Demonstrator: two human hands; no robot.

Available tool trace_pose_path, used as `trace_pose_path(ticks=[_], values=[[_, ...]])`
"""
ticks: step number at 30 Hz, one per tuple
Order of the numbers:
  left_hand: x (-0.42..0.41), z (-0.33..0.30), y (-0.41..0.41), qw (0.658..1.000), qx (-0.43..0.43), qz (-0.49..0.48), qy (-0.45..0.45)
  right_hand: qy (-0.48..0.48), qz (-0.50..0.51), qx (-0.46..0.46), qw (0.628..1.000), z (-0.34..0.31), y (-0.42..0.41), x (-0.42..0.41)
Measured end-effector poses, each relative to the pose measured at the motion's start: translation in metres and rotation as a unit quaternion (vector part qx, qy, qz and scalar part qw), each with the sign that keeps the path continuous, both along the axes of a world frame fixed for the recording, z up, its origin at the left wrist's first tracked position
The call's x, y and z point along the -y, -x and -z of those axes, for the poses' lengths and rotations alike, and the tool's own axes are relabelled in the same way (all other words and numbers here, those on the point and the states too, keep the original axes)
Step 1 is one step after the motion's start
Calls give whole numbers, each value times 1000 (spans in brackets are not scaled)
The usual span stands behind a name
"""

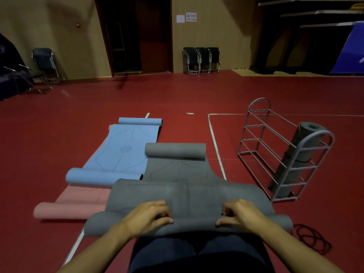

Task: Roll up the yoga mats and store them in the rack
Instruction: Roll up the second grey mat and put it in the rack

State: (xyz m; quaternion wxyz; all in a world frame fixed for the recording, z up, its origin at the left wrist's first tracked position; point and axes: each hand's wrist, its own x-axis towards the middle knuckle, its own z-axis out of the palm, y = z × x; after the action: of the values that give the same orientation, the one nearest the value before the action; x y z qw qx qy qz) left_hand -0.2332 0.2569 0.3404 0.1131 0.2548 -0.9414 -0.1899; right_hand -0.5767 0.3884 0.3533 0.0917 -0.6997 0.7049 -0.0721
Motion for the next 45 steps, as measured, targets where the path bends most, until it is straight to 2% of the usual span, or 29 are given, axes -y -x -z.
trace_pose_path(ticks=[4, 8, 10, 12, 15, 17, 19, 22, 27, 29, 33, 36, 38, 43, 45], values=[[-2, 2, -16, 996, 32, -18, 84, 85, 6, -94, 992, 16, -9, 5], [1, 1, -16, 996, 47, -39, 63, 185, 31, -73, 980, 39, -5, 5], [5, 2, -13, 997, 37, -57, 48, 202, 52, -18, 978, 34, -3, 7], [8, 5, -11, 995, 17, -77, 63, 167, 87, 21, 982, 23, -5, 10], [11, 16, -3, 980, -28, -89, 173, 164, 119, -14, 979, 24, -5, 10], [12, 20, 2, 970, -49, -108, 212, 188, 128, -24, 974, 27, -3, 6], [10, 20, 5, 974, -39, -121, 189, 188, 122, -44, 974, 28, -2, 0], [5, 18, 3, 979, 55, -139, 138, 160, 104, -73, 979, 25, -5, -6], [1, 17, 4, 964, 82, -145, 206, 131, 76, -102, 983, 31, -8, -4], [-2, 13, 7, 963, 99, -149, 200, 120, 81, -76, 987, 24, -8, -3], [-2, 2, 16, 960, 148, -173, 164, 60, 70, -77, 993, 8, -3, 4], [3, -4, 19, 964, 182, -166, 100, 36, 60, -71, 995, 6, 0, 9], [5, 1, 15, 972, 164, -148, 82, 34, 61, -61, 996, 9, 2, 10], [8, 25, 10, 980, 50, -139, 132, 102, 68, -2, 992, 26, 5, 9], [10, 24, 11, 981, 28, -129, 141, 114, 73, -25, 991, 30, 7, 13]])
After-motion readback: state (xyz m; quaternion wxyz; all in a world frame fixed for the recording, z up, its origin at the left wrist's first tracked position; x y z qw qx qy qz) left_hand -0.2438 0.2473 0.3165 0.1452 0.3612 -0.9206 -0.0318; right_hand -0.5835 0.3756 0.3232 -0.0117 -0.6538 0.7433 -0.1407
